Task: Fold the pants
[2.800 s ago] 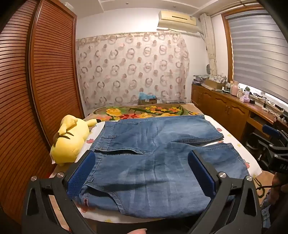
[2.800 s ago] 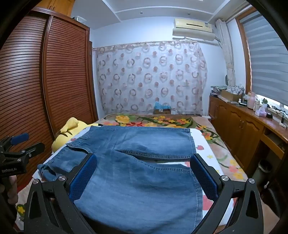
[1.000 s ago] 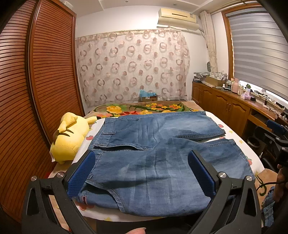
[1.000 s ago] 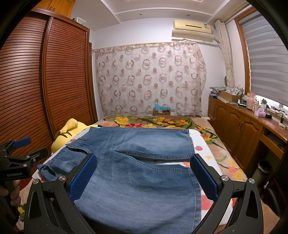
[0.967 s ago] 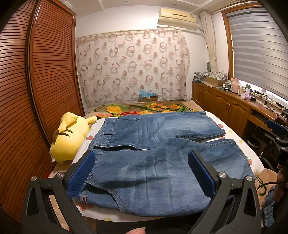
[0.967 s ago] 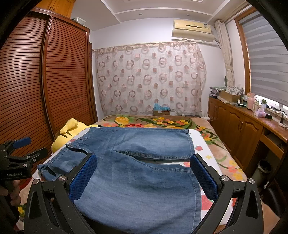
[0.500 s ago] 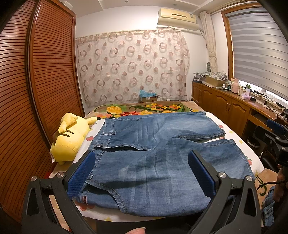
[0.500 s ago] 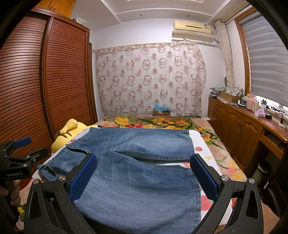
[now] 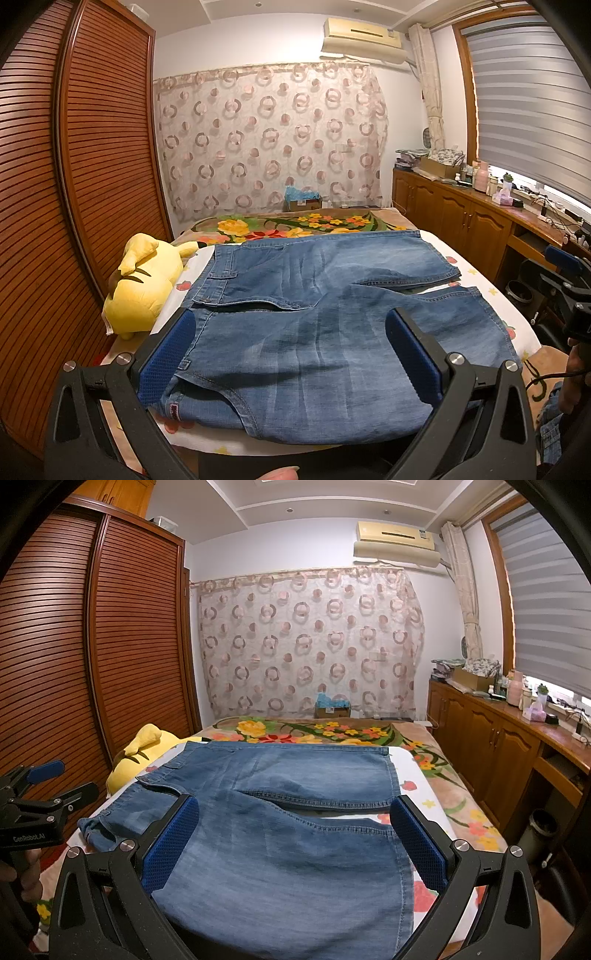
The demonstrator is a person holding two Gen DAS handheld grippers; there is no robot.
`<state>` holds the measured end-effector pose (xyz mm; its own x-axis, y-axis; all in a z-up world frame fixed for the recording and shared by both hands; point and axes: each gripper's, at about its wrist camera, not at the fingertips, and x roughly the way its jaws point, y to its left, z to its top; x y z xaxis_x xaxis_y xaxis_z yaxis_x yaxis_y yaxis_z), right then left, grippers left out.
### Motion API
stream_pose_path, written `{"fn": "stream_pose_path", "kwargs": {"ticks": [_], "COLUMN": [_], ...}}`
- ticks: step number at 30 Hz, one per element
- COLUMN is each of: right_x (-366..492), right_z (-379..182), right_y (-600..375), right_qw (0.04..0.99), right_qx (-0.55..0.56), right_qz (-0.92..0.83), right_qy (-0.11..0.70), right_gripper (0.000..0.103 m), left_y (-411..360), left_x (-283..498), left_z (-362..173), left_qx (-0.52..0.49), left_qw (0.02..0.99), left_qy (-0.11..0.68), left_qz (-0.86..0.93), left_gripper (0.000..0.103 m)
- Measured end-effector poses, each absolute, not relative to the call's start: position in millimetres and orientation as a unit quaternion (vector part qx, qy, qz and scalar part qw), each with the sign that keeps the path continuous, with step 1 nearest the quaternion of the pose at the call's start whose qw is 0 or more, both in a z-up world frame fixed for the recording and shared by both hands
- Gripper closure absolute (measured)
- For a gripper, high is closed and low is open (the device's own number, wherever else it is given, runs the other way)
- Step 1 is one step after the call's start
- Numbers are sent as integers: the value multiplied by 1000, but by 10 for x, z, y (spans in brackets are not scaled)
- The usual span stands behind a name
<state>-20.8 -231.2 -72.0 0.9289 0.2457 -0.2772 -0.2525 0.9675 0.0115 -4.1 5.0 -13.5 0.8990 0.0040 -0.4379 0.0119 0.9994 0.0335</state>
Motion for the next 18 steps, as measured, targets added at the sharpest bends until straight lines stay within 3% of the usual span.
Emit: {"fn": "stream_pose_path", "kwargs": {"ticks": [18], "right_x": [-130], "right_z": [-798], "right_y": [-2335], "right_qw": [979], "right_qx": [-14], "right_qz": [123], "right_qy": [160], "right_gripper": [0], "left_y": [14], "left_x": [160], "left_z": [-342], "left_qx": [18], "left_qw": [964], "left_qy": [266], "left_qz": [-17], "left_gripper": [0]}}
